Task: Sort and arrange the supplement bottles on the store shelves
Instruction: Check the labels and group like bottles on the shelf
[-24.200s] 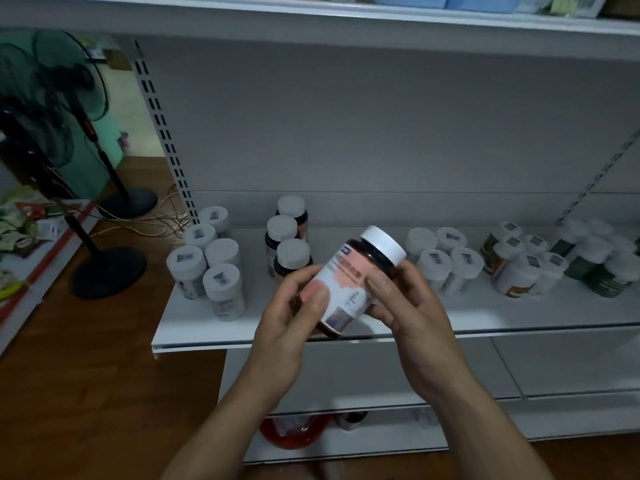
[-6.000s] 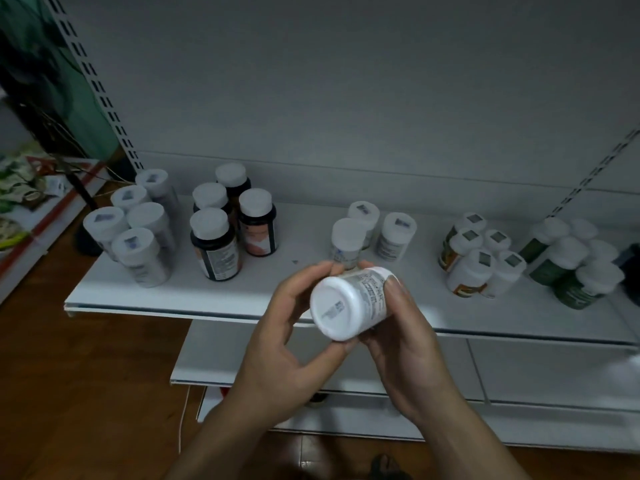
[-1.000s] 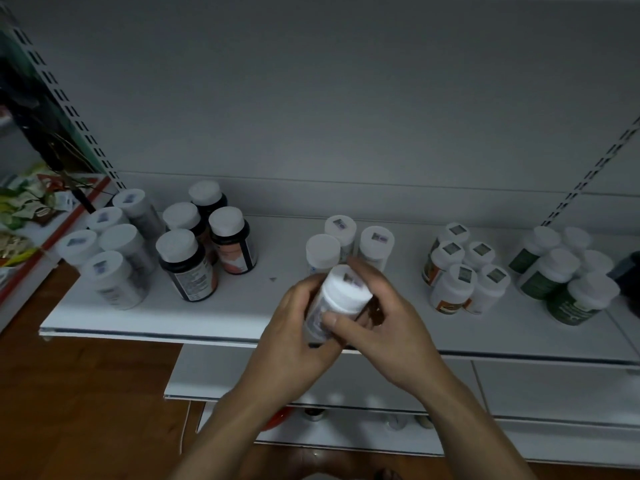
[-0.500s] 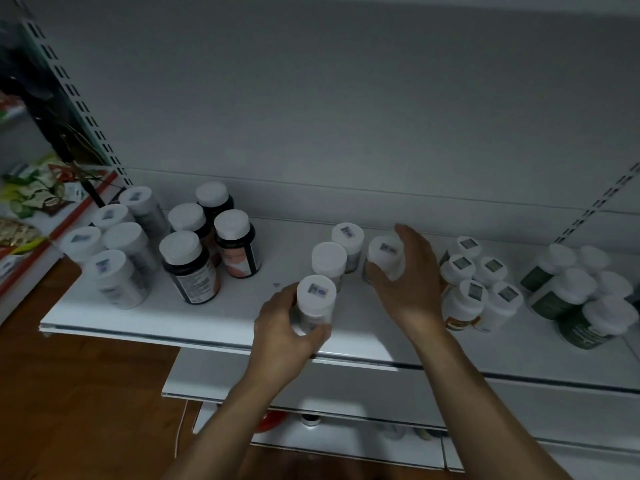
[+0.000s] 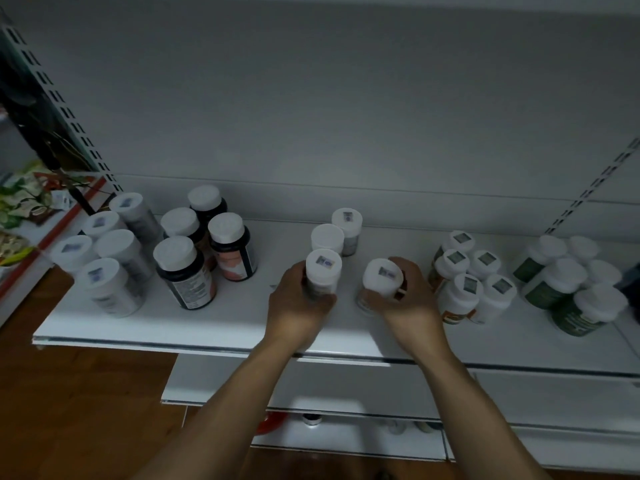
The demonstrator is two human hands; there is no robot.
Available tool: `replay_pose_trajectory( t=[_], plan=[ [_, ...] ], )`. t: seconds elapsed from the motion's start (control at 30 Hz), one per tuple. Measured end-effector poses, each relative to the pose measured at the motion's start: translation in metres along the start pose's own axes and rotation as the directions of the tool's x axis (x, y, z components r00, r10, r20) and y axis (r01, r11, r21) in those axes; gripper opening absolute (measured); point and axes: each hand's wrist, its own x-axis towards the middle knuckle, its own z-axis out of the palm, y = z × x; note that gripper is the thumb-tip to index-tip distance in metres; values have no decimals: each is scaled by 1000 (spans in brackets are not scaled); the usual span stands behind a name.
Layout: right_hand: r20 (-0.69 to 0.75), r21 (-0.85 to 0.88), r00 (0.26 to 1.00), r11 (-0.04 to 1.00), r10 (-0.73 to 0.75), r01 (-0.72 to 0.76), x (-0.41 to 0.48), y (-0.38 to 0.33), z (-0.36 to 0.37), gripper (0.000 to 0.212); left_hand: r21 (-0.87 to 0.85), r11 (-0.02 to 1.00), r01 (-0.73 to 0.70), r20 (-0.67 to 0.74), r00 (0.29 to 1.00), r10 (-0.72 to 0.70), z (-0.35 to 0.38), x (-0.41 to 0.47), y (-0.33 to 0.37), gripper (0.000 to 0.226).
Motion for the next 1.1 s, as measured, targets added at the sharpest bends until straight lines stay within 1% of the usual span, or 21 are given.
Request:
replay_pose_trajectory(
  t=[0.1, 0.17, 0.2, 0.23, 0.27, 0.33, 0.4, 0.43, 0.5, 0.6, 0.67, 0.77, 0.83, 0.9, 0.93, 1.0, 1.03, 1.1],
  plan=[
    [9, 8, 999, 999, -40, 40, -18, -2, 1, 51, -16, 999, -49, 8, 999, 49, -6, -6, -3, 52],
    [49, -16, 998, 999, -49, 50, -28, -4, 1, 57, -30, 998, -62, -65, 996, 60, -16, -23, -9, 57],
    [72, -19, 996, 998, -60, 61, -33, -7, 2, 59, -45, 995, -91, -96, 992, 86, -21, -33, -12, 58],
    [89, -15, 993, 997, -78, 79, -38, -10, 4, 59, -64, 988, -140, -98, 986, 134, -25, -45, -15, 57],
    [101, -10, 990, 995, -97, 98, -44, -15, 5, 60, -84, 978, -191, -71, 980, 186, -28, -57, -16, 56],
    [131, 5, 981, 989, -144, 145, -59, -26, 9, 63, -119, 963, -243, 36, 968, 249, -29, -77, -12, 59],
    [181, 15, 965, 981, -192, 193, -74, -39, 14, 67, -179, 959, -219, 109, 964, 241, -27, -86, -6, 65],
    [197, 13, 953, 973, -228, 230, -81, -45, 16, 67, -213, 955, -206, 115, 966, 234, -27, -87, -4, 66],
    [194, -3, 922, 940, -335, 342, -94, -56, 18, 64, -266, 937, -226, 73, 964, 254, -31, -87, 0, 62],
    [155, -17, 866, 875, -475, 483, -106, -69, 18, 60, -315, 896, -313, 18, 942, 335, -42, -92, 4, 60],
    [148, -35, 836, 842, -529, 539, -111, -73, 18, 60, -324, 881, -343, 5, 931, 365, -47, -97, 7, 60],
    [139, -46, 817, 821, -559, 569, -119, -76, 21, 61, -339, 863, -374, -13, 919, 394, -50, -103, 5, 61],
    [135, -42, 820, 824, -556, 566, -123, -77, 20, 60, -321, 869, -377, 4, 917, 400, -51, -106, 4, 63],
    [120, 33, 844, 852, -522, 522, -125, -78, 16, 57, -294, 878, -379, 20, 916, 402, -55, -109, 6, 67],
    [114, 118, 872, 878, -476, 464, -125, -78, 14, 57, -275, 878, -391, 14, 912, 411, -58, -111, 8, 66],
    [137, 333, 928, 898, -347, 287, -123, -78, 10, 61, -283, 864, -416, -26, 904, 427, -65, -117, 14, 62],
    [157, 415, 946, 888, -283, 197, -121, -77, 8, 64, -301, 851, -429, -49, 899, 436, -68, -119, 16, 63],
    [200, 510, 962, 858, -188, 61, -117, -73, 6, 65, -336, 825, -455, -71, 886, 459, -72, -121, 18, 67]
  ],
)
